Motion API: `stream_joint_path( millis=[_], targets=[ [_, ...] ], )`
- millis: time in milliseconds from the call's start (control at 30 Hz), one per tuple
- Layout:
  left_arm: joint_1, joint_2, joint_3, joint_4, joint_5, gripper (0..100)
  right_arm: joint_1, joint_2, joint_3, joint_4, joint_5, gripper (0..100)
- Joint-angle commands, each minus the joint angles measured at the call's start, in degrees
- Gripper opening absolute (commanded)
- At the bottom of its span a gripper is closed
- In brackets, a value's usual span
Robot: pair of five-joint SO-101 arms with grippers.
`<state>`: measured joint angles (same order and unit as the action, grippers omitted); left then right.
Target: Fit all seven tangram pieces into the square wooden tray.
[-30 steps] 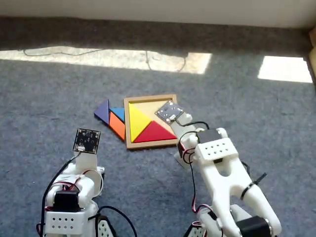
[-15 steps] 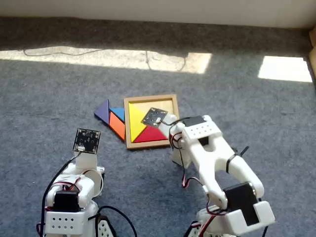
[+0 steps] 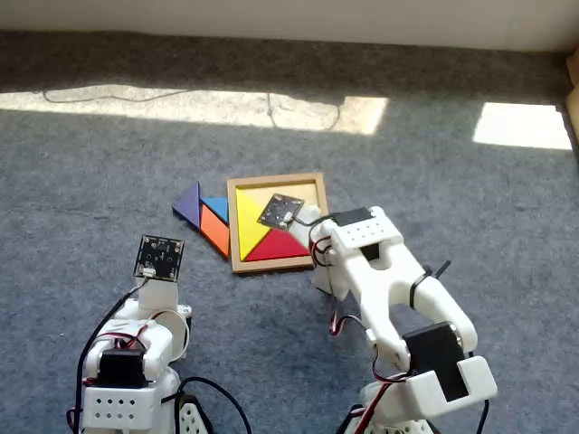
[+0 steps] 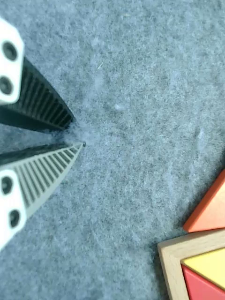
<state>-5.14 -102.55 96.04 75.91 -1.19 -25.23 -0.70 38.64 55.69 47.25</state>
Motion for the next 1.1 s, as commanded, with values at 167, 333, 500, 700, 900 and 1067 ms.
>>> stream_joint_path(
  millis=[167,333,500,700,900,1067],
  targets=[
    [-0.13,-1.27,1.19,0.35,-0.18,1,-1.27,-0.04,-0.75,-1.98,0.7,12.3],
    [-0.13,-1.27,1.19,0.35,-0.18,1,-1.01,-0.13,-1.01,-1.89,0.44,8.8],
    [-0.13,-1.27,1.19,0.35,-0.18,1,-0.66,-0.22,-1.36,1.19,-3.08,8.4],
    [-0.13,-1.27,1.19,0.35,-0.18,1,1.01,-5.41,-11.74,12.97,-10.2,8.4],
    [-0.13,-1.27,1.19,0.35,-0.18,1,0.84,-8.75,-17.63,16.66,-22.42,8.5],
    [-0.13,-1.27,1.19,0.35,-0.18,1,0.75,-8.57,-25.54,16.22,-45.63,8.8]
  ],
)
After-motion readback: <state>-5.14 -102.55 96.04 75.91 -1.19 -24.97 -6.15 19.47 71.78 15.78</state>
